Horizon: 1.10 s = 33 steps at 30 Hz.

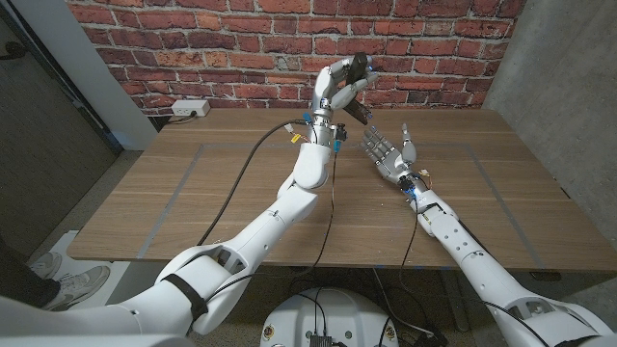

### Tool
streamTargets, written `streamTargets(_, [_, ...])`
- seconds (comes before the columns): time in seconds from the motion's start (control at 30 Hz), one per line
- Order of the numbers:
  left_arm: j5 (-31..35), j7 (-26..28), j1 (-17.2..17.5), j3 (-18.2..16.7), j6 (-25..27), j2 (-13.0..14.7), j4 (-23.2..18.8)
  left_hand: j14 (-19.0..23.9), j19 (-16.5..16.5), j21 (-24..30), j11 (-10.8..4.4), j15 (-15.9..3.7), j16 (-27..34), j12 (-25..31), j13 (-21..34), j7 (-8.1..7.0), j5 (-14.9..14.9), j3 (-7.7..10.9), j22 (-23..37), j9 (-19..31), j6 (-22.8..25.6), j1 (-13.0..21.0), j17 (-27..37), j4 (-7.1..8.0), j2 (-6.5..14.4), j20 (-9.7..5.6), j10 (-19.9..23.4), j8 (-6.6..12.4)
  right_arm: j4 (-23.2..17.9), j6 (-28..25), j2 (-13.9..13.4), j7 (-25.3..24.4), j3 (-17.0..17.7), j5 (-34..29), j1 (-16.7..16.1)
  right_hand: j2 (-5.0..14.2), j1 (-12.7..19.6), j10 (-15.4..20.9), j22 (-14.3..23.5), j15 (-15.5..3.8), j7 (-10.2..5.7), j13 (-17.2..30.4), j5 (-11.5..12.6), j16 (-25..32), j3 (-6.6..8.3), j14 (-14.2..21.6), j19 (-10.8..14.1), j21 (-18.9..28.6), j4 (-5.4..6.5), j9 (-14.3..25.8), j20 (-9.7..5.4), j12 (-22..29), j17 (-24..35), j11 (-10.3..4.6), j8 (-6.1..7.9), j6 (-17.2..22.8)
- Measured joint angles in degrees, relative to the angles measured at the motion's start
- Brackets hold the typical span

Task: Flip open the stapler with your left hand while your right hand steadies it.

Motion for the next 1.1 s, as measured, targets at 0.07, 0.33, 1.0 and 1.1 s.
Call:
streamTargets(0.07, [-0.72, -0.88, 0.09, 0.00, 0.12, 0.16, -0.30, 0.00, -0.01, 0.00, 0.00, 0.00, 0.00, -0.15, 0.00, 0.00, 0.00, 0.00, 0.00, 0.00, 0.00, 0.00, 0.00, 0.00, 0.00, 0.01, 0.00, 0.00, -0.54, 0.71, 0.14, -0.27, 0.25, -0.39, -0.47, 0.00, 0.00, -0.20, 0.00, 0.10, 0.00, -0.24, 0.00, -0.62, 0.11, -0.82, -0.15, -0.01, -0.44, 0.00, -0.16, 0.04, -0.25, -0.20, 0.27, 0.00])
streamTargets(0.33, [-1.79, -2.42, 0.94, -0.09, 1.72, 1.23, -2.21, 0.00, -0.21, 0.00, 0.01, 0.00, 0.00, -0.34, 0.00, 0.00, 0.00, 0.00, 0.00, 0.00, -0.01, 0.00, 0.22, 0.00, 0.00, 0.21, 0.02, -0.03, -1.74, 4.36, 0.26, -1.25, 0.68, -2.45, -1.19, -0.25, 2.08, -1.46, -0.15, 0.21, -0.83, -1.05, 0.00, -2.98, 0.98, -3.90, -1.52, -1.73, -2.40, -0.26, -0.93, 0.45, -1.61, -0.85, 0.49, -0.83])
streamTargets(1.0, [5.59, 2.79, 4.42, -1.55, 7.87, 5.26, -9.87, 0.00, -0.20, 0.44, 0.05, -0.01, -0.44, -0.50, 0.27, 0.10, 0.00, 0.05, -0.26, -0.01, -0.10, 0.00, 0.53, 0.05, 0.00, 0.21, 0.06, -0.42, -8.70, 12.80, -4.81, -9.25, -0.80, -12.58, -2.88, -0.10, 4.34, -2.97, -0.16, 1.03, -2.27, -2.12, 0.00, -5.23, 1.83, -7.13, -3.76, -4.44, -4.37, -0.52, -0.72, 0.67, -3.47, -1.53, 0.70, -1.00])
streamTargets(1.1, [7.16, 4.08, 5.00, -1.66, 9.42, 6.03, -11.21, -0.01, -0.20, 0.44, 0.11, -0.01, -0.44, -0.65, 0.27, 0.10, 0.00, 0.06, -0.26, 0.27, -0.10, 0.00, 0.59, 0.06, 0.00, 0.21, 0.13, -0.28, -10.13, 13.64, -5.97, -10.84, -1.22, -14.09, -3.32, 0.12, 4.57, -2.97, -0.16, 1.33, -2.27, -2.12, 0.00, -5.44, 1.93, -7.44, -3.76, -4.66, -4.47, -0.52, -0.72, 0.72, -3.48, -1.53, 0.70, -1.00])
